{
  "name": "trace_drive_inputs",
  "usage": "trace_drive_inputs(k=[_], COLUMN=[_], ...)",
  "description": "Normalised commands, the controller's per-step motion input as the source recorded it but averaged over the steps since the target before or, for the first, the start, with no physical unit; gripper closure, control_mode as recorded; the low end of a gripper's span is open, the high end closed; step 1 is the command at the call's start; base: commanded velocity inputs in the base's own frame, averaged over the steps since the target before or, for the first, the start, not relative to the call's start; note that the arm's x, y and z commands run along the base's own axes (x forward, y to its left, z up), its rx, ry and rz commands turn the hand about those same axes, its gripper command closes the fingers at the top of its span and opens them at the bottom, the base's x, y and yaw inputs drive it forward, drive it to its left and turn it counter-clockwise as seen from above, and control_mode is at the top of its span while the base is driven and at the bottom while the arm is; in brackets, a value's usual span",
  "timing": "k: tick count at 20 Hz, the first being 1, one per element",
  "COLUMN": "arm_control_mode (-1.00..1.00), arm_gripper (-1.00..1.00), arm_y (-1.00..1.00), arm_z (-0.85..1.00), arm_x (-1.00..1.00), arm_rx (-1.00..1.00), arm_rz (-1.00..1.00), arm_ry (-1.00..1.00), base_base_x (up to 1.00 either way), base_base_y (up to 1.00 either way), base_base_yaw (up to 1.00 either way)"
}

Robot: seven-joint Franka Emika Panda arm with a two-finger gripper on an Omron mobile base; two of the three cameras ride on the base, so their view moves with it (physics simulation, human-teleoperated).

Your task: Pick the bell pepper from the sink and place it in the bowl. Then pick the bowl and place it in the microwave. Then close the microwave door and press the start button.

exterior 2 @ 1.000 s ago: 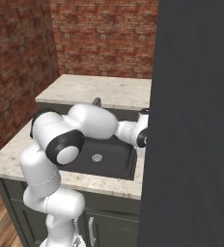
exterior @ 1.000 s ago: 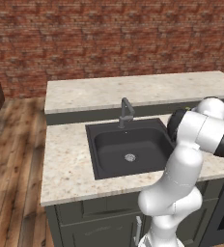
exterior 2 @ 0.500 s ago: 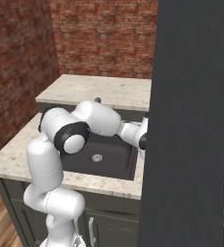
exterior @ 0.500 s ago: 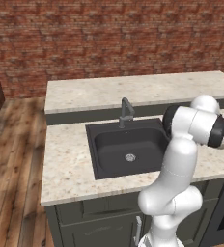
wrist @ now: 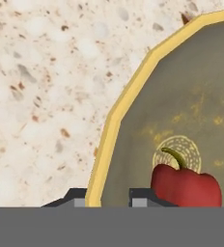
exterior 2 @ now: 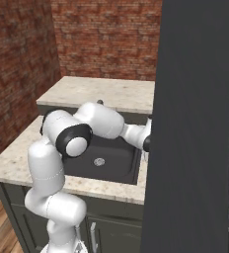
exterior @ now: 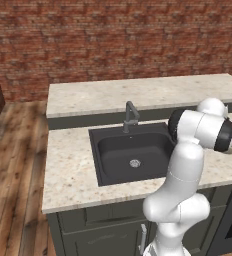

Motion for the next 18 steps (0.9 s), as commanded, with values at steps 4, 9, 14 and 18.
trace_drive_inputs(k=[4, 9, 14, 18], arm_control_mode=[-1.00, -1.00, -1.00, -1.00], arm_gripper=[1.00, 1.00, 1.00, 1.00], arm_y=[0.00, 0.11, 0.42, 0.68], arm_z=[0.07, 0.73, 1.00, 1.00], arm_x=[-0.31, -0.57, -0.55, -0.41], arm_rx=[0.00, -0.07, -0.09, -0.08], arm_rz=[0.02, 0.06, 0.09, 0.14], arm_ry=[0.00, -0.06, -0.10, -0.03], base_base_x=[0.00, 0.00, 0.00, 0.00], base_base_y=[0.00, 0.00, 0.00, 0.00], base_base_yaw=[0.00, 0.00, 0.00, 0.00])
